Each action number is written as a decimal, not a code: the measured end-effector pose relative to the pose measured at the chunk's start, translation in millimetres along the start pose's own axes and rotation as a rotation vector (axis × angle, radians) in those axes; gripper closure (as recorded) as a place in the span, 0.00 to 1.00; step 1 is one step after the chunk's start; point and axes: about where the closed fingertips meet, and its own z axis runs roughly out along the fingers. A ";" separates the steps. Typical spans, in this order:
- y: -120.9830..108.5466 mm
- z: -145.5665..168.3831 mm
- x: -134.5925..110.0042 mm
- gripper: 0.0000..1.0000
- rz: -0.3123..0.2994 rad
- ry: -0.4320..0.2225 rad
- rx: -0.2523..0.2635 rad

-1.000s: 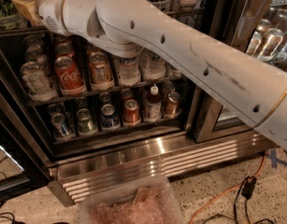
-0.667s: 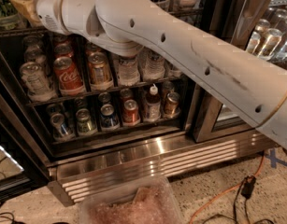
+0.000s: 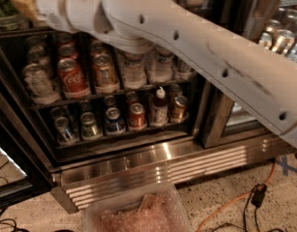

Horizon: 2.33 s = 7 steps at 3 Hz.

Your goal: Pick water bottle from top shelf of fridge

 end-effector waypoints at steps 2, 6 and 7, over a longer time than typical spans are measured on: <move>6.4 -15.2 -22.8 1.00 -0.073 0.036 -0.027; 11.3 -14.9 -29.0 1.00 -0.097 0.031 -0.038; 11.9 -15.9 -26.1 1.00 -0.095 0.033 -0.039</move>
Offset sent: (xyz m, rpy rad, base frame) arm -0.0328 -0.0249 0.0293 -0.1962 -0.0524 0.0513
